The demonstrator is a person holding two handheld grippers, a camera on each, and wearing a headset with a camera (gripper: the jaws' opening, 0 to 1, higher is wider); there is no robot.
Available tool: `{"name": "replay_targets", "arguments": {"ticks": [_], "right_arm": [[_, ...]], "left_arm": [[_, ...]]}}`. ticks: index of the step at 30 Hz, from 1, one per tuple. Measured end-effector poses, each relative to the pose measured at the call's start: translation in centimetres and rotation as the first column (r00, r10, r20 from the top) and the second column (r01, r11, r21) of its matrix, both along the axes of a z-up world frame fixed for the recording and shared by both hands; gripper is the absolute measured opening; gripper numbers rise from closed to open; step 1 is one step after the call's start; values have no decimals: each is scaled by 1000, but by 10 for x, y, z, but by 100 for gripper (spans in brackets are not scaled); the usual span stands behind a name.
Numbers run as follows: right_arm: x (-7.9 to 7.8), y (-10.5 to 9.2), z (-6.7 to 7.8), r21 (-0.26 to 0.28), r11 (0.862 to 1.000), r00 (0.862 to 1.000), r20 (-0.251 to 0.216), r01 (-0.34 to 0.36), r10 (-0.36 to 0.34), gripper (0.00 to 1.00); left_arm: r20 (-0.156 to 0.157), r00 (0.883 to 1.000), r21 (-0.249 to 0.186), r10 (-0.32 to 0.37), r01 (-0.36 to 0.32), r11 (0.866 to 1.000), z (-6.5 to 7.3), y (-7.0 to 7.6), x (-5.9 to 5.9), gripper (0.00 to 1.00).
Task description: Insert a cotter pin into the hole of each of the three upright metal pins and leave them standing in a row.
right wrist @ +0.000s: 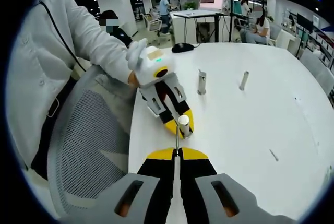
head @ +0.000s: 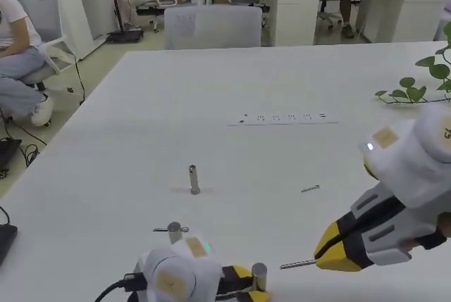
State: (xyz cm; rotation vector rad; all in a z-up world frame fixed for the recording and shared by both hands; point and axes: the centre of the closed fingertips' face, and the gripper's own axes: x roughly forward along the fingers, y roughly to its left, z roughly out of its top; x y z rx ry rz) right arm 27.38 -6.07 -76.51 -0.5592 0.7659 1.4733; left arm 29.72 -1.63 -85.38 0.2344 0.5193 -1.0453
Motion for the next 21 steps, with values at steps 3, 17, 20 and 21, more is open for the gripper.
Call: {"name": "replay_targets", "arguments": {"ticks": [3, 17, 20, 21], "right_arm": [[0, 1, -4, 1, 1000, 1000, 6, -2, 2, 3], [5, 7, -26, 39, 998, 999, 9, 41, -41, 3], [6, 8, -28, 53, 997, 999, -1, 54, -55, 3], [6, 9, -29, 56, 997, 998, -1, 57, -57, 3]], "left_arm": [[-16, 998, -20, -59, 59, 998, 0, 0, 0, 11], [16, 981, -29, -194, 194, 981, 0, 1, -8, 10], [21, 980, -36, -200, 201, 979, 1, 1, -9, 10], [21, 979, -39, -202, 203, 978, 1, 0, -9, 10]]}}
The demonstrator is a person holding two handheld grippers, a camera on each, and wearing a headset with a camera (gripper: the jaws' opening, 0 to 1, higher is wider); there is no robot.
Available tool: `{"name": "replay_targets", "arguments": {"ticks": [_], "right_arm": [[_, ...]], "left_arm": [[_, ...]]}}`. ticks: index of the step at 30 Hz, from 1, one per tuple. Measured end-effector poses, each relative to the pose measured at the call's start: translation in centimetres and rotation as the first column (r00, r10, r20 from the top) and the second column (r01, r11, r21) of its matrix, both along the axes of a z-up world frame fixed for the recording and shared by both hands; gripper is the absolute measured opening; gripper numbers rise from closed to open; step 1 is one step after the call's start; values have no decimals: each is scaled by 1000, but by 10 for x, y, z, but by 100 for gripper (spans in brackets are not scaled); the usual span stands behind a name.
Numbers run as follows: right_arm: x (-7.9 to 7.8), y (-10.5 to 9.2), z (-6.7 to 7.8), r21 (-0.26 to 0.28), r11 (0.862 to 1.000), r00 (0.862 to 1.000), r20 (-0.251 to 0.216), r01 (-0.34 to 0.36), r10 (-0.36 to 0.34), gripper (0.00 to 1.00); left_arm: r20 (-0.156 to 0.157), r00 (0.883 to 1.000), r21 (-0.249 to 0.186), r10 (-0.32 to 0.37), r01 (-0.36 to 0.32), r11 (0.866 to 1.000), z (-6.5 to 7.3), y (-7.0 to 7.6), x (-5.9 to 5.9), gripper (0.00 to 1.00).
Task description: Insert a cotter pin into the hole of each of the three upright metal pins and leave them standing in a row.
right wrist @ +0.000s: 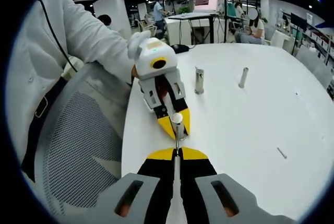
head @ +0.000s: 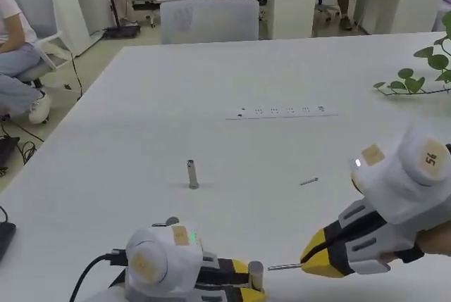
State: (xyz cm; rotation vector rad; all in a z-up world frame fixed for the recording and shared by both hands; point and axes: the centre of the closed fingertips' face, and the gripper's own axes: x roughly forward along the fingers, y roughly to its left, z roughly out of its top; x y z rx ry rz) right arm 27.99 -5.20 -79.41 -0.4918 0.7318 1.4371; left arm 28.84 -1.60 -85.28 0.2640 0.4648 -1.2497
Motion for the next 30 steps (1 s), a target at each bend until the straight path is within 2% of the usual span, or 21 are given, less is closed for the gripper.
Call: {"name": "replay_targets", "arguments": {"ticks": [5, 30], "right_arm": [[1, 1, 0, 25, 1000, 1000, -14, 11, -11, 3], [-2, 6, -7, 59, 998, 999, -44, -20, 23, 3]], "left_arm": [[3, 1000, -3, -10, 10, 1000, 0, 0, 0, 10], [-8, 999, -7, -31, 31, 1000, -1, 1, -3, 10]]}}
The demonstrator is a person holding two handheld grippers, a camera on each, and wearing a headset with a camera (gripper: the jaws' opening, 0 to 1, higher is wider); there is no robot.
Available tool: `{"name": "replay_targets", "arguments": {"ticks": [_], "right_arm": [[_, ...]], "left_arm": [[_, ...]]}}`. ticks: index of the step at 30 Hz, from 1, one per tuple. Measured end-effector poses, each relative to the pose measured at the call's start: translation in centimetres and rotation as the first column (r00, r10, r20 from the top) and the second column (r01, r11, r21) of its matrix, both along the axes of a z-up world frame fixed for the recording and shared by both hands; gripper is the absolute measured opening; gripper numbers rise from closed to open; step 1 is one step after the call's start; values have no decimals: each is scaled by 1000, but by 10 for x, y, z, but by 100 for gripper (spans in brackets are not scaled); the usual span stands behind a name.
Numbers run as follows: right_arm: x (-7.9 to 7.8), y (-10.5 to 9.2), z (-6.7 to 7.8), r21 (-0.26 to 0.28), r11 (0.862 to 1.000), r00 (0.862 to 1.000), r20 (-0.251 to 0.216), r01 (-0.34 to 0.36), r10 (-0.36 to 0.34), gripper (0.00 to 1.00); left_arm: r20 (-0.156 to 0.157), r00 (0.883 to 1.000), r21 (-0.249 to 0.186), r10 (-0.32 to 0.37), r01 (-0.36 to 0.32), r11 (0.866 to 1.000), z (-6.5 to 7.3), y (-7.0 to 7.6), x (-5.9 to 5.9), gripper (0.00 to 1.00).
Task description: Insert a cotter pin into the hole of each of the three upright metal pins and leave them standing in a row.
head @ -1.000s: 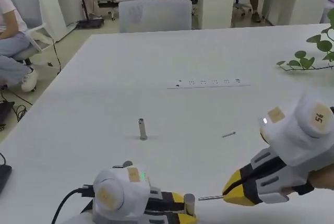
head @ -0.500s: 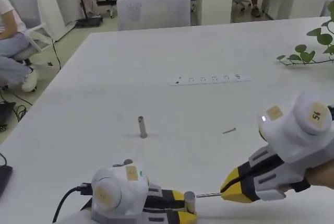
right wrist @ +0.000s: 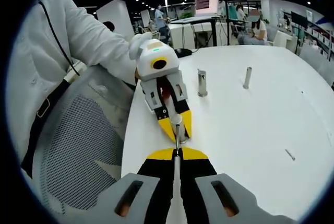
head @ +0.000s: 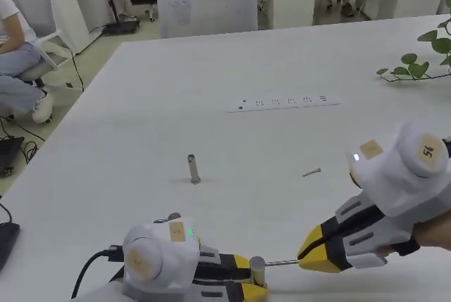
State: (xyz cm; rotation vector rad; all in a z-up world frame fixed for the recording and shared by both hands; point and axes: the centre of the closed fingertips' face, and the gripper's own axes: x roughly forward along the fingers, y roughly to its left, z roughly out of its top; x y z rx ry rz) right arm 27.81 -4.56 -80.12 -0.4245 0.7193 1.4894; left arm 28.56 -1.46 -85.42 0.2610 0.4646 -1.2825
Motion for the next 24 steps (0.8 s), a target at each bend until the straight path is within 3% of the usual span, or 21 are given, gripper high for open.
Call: {"name": "replay_targets", "arguments": {"ticks": [9, 24], "right_arm": [[1, 4, -3, 3, 1000, 1000, -3, -14, 15, 3], [-2, 7, -13, -41, 997, 998, 16, -65, 66, 3]], "left_arm": [[-3, 1000, -1, -2, 2, 1000, 0, 0, 0, 10], [-4, 1000, -4, -1, 1, 1000, 0, 1, -1, 10]]}}
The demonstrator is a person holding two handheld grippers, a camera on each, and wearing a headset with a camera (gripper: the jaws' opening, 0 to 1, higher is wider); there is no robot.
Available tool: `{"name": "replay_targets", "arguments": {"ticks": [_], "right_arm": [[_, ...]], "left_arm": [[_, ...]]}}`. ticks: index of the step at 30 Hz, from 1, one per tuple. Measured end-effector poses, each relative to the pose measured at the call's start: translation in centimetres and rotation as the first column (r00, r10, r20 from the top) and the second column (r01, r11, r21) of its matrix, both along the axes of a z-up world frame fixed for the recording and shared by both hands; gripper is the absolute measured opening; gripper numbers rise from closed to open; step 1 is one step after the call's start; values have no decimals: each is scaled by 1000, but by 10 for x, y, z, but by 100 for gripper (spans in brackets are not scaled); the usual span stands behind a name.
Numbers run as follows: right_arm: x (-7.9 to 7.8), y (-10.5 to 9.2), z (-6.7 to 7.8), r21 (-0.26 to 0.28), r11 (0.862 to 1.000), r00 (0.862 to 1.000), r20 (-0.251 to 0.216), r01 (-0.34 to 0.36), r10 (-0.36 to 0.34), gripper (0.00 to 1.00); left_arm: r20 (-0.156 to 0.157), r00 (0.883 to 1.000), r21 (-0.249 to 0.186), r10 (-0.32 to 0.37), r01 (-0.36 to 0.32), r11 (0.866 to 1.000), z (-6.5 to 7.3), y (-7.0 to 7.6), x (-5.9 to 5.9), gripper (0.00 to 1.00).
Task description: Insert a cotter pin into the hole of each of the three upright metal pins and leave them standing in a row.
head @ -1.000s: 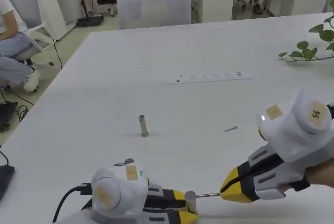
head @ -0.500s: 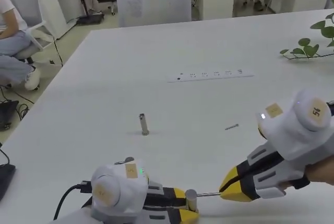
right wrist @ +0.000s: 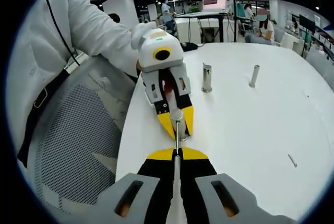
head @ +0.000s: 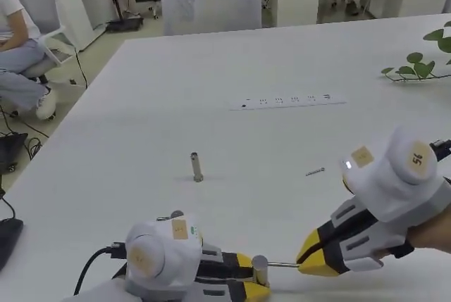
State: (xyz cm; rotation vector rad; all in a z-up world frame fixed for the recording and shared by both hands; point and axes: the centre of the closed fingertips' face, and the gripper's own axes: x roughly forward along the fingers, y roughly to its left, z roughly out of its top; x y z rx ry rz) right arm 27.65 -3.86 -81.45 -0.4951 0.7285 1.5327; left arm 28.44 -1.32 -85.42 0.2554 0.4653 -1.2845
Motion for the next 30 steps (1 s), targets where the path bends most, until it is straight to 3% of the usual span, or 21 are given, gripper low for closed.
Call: {"name": "replay_targets", "arguments": {"ticks": [6, 11, 30], "right_arm": [[1, -1, 1, -2, 1000, 1000, 5, 0, 0, 3], [1, 0, 1, -28, 999, 999, 39, -28, 29, 3], [3, 8, 1, -33, 998, 998, 41, -51, 52, 3]], "left_arm": [[-3, 1000, -2, 4, -4, 1000, 0, 0, 0, 10], [-2, 1000, -2, 2, -2, 1000, 0, 0, 0, 10], [-5, 1000, -3, 3, -3, 1000, 1, -1, 0, 10]]}}
